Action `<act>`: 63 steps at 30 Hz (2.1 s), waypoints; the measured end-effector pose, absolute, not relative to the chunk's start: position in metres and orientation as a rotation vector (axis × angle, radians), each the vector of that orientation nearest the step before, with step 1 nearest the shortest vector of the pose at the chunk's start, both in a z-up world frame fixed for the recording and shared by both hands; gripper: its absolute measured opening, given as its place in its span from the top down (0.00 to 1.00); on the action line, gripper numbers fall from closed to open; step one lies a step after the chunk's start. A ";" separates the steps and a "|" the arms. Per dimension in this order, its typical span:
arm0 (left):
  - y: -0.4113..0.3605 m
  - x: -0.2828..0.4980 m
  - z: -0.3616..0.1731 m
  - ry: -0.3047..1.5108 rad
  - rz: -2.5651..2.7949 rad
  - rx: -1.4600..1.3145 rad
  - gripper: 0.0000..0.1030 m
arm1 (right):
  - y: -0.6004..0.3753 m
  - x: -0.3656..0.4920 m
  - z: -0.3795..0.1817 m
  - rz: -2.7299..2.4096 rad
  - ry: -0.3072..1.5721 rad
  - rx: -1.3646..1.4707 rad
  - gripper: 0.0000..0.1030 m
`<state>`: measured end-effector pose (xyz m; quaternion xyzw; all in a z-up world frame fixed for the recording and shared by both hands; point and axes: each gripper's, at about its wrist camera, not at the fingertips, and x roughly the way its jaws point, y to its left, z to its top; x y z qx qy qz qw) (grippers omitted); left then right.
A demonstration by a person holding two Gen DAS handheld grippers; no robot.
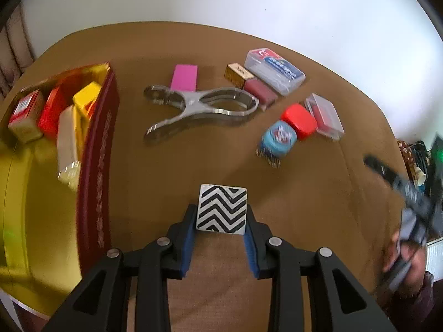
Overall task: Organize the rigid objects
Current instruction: 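Hold the chevron cube with the left tool while the right tool grasps the clear red-lidded box, then lower the chevron cube into the tin and open the left tool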
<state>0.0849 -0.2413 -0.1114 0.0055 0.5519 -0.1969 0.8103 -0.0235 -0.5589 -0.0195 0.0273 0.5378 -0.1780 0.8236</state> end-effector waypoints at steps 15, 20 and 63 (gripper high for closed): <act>-0.222 0.057 -0.092 1.163 -0.494 -0.011 0.69 | -0.541 0.067 -0.063 -0.481 1.252 0.108 0.24; -0.219 0.055 -0.091 1.160 -0.503 -0.016 0.69 | -0.535 0.072 -0.075 -0.501 1.301 0.037 0.42; -0.066 0.190 -0.098 1.141 -0.023 0.005 0.69 | -0.534 -0.041 0.039 -0.372 1.174 0.164 0.53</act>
